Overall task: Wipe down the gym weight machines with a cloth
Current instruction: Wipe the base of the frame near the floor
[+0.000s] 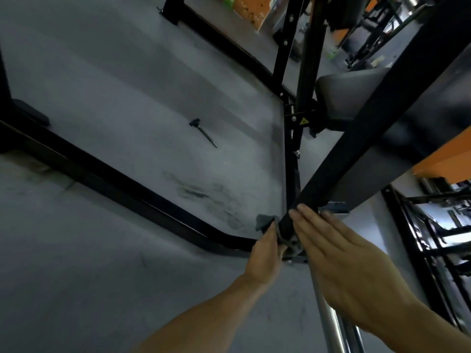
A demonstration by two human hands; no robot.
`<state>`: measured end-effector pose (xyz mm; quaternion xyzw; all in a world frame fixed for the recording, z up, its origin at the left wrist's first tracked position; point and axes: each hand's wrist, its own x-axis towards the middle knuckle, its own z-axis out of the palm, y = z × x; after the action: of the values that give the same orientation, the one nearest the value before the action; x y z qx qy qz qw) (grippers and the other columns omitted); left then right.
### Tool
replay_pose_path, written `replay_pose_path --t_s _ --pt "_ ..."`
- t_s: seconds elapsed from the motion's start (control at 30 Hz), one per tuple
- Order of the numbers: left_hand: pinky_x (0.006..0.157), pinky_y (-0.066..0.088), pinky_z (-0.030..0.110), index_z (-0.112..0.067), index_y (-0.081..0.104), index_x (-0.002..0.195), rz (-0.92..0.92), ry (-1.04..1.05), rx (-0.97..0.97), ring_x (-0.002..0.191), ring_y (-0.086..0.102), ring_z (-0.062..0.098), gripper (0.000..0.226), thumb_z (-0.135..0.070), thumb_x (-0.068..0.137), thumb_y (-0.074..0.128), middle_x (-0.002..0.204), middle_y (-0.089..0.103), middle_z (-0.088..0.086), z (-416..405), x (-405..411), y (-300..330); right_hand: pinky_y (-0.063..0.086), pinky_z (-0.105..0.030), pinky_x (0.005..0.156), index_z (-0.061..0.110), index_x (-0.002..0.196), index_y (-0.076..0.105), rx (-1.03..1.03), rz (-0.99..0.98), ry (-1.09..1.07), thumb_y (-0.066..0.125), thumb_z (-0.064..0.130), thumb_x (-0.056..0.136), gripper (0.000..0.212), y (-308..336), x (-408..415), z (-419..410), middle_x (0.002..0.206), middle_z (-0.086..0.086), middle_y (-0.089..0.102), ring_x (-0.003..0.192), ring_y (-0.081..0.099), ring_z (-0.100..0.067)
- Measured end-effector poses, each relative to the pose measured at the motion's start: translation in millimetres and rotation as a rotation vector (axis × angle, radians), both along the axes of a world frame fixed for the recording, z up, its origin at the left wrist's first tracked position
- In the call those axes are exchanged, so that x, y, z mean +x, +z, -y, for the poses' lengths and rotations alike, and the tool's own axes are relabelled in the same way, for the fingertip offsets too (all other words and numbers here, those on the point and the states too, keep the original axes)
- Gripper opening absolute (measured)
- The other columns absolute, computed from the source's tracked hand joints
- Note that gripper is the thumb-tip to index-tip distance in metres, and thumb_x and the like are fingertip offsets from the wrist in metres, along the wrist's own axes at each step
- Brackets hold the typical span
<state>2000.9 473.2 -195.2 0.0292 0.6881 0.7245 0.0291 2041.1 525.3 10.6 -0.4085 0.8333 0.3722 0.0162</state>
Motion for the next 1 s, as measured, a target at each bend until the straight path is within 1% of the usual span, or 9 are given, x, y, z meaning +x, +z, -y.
replay_pose_path --t_s 0.23,0.43,0.5,0.57,0.63,0.73,0.83,0.93,1.0 --pt "0.067 0.048 0.017 -0.01 0.067 0.107 -0.066 0.073 -0.174 0.081 0.064 0.011 0.014 -0.017 0.104 0.055 0.095 0.069 0.0 12.3 8.7 5.6 0.013 -0.053 0.122 -0.012 0.146 0.033 -0.024 0.03 -0.014 0.025 0.022 0.092 0.064 -6.3 3.5 -5.4 0.16 -0.029 0.023 0.152 0.02 -0.04" --pt "0.075 0.054 0.042 -0.007 0.063 0.082 -0.139 -0.022 -0.205 0.077 0.065 0.02 0.019 -0.015 0.099 0.058 0.08 0.067 0.008 41.4 19.0 3.3 -0.007 -0.055 0.124 -0.017 0.147 0.019 0.066 -0.104 -0.066 0.013 0.012 0.095 0.06 -29.9 14.2 7.7 0.158 -0.04 0.006 0.152 0.0 -0.048" --pt "0.082 0.055 0.038 -0.006 0.066 0.095 -0.141 -0.072 -0.193 0.086 0.067 0.022 0.019 -0.019 0.101 0.055 0.09 0.071 0.01 55.0 24.7 -2.1 -0.001 -0.054 0.123 -0.02 0.142 0.033 0.038 -0.094 -0.184 0.022 0.008 0.091 0.059 -46.4 24.3 21.6 0.152 -0.042 0.026 0.147 0.022 -0.052" --pt "0.092 0.051 0.027 -0.007 0.068 0.117 -0.091 -0.143 -0.135 0.104 0.067 0.02 0.024 -0.017 0.105 0.051 0.112 0.072 0.008 84.3 30.4 -1.3 0.025 -0.051 0.117 -0.017 0.12 0.062 -0.114 -0.088 -0.32 0.058 0.003 0.078 0.048 -70.9 36.3 43.8 0.127 -0.037 0.06 0.123 0.058 -0.049" --pt "0.101 0.046 0.019 -0.01 0.063 0.133 0.0 -0.21 -0.025 0.118 0.062 0.014 0.032 -0.008 0.105 0.049 0.127 0.068 0.004 120.9 35.8 2.2 0.052 -0.047 0.098 -0.01 0.11 0.07 -0.323 -0.058 -0.502 0.09 0.006 0.051 0.064 -92.0 39.9 68.8 0.108 -0.027 0.07 0.101 0.07 -0.043" --pt "0.088 0.054 0.024 -0.013 0.069 0.122 0.296 -0.215 0.221 0.108 0.064 0.019 0.041 0.007 0.099 0.042 0.114 0.069 0.004 182.4 39.1 4.8 0.051 -0.037 0.099 0.009 0.133 0.052 -0.476 0.147 -0.925 0.068 0.016 0.09 0.047 -113.0 29.0 111.1 0.131 -0.011 0.06 0.119 0.059 -0.029" --pt "0.086 0.057 0.044 -0.011 0.075 0.104 0.522 -0.171 0.464 0.103 0.068 0.034 0.023 -0.011 0.086 0.061 0.112 0.071 0.018 248.1 37.4 6.0 0.055 -0.04 0.089 0.008 0.113 0.063 -0.959 0.377 -1.233 0.053 0.028 0.103 0.024 -138.6 2.8 149.5 0.111 -0.011 0.071 0.103 0.067 -0.03" --pt "0.09 0.059 0.047 -0.003 0.071 0.115 0.556 0.009 0.363 0.102 0.072 0.033 0.047 -0.033 0.082 0.084 0.113 0.073 0.02 308.9 32.7 4.3 0.06 -0.046 0.086 0.0 0.102 0.07 -1.503 0.758 -1.448 0.065 0.04 0.097 0.041 -166.5 -12.2 202.6 0.094 -0.015 0.076 0.092 0.073 -0.032" --pt "0.079 0.06 0.036 -0.005 0.074 0.107 0.494 0.09 0.261 0.093 0.074 0.028 0.037 -0.031 0.081 0.084 0.099 0.076 0.015 339.1 33.9 -3.3 0.059 -0.049 0.09 -0.005 0.102 0.07 -1.694 0.946 -1.545 0.07 0.033 0.094 0.039 -175.7 -13.8 231.0 0.097 -0.019 0.076 0.095 0.073 -0.035"
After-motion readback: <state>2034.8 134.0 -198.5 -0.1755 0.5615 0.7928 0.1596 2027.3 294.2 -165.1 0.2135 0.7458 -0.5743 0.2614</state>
